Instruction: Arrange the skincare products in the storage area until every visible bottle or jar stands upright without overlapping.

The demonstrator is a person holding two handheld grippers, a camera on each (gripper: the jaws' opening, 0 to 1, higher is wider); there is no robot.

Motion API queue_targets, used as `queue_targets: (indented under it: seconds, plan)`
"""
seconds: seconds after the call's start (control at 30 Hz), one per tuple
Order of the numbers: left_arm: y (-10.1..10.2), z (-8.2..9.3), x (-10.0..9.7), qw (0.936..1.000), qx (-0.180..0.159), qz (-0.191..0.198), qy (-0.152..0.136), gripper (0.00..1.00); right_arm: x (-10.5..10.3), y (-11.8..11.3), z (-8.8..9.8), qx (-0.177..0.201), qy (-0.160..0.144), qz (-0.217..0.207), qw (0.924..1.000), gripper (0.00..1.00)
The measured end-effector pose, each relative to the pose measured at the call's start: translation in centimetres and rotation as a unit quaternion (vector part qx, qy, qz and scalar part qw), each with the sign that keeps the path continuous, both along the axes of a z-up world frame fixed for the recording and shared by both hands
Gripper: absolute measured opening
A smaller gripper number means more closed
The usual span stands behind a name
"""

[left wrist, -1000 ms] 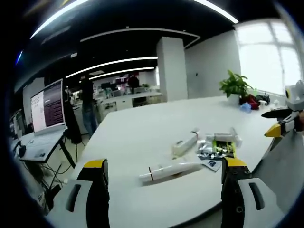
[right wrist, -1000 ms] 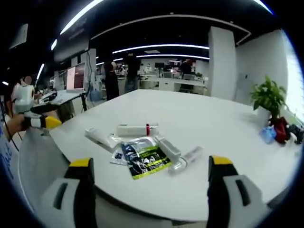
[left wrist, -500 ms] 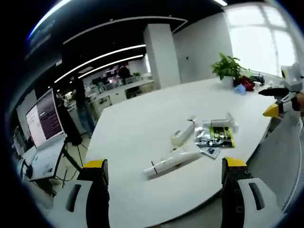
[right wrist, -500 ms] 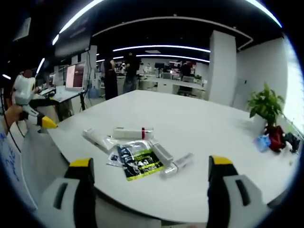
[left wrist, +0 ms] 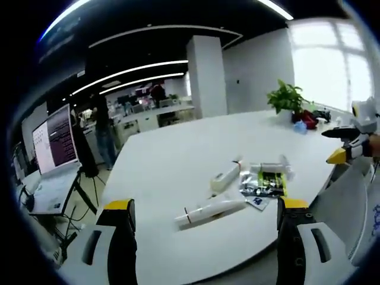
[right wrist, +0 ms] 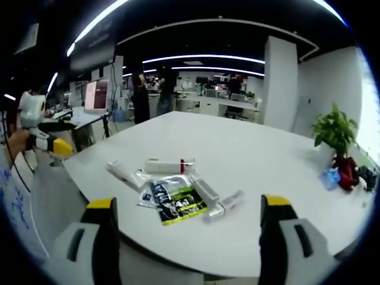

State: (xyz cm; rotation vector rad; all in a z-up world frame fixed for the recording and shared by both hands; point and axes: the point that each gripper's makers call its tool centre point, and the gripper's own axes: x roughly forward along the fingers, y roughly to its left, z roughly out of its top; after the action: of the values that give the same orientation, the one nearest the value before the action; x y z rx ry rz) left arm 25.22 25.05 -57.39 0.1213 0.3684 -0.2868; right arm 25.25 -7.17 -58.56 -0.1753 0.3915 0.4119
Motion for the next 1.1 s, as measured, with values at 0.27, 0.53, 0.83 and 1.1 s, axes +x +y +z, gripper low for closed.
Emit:
queue_targets:
  seconds: [0.27, 0.53, 0.83, 1.1]
  plan:
    - [-0.1, -0.1, 0.7, 0.9998, 0.015, -0.009, 0.004, 0.97, 0.1, -0.1, 0.0, 0.001, 0.002, -0.001, 1.0000, 1.00]
    - [-0.9, -0.3, 2.2, 0.9989, 0.027, -0.036, 0.012, 0.97, 0.2, -0.1, -0.2, 0.005, 0.003, -0.001, 1.0000, 1.00]
    - [-2.9, -0.9, 4.6, 0.9946, 0.053, -0.085, 0.026, 0.97, 0.1, -0.1, -0.6, 0.003, 0.010, -0.001, 0.9999, 1.00]
    - [-3.8, -1.3, 7.1, 0.9888, 0.086, -0.116, 0.038, 0.97, 0.2, -0.3, -1.1, 0.004, 0.014, -0.003, 0.9999, 1.00]
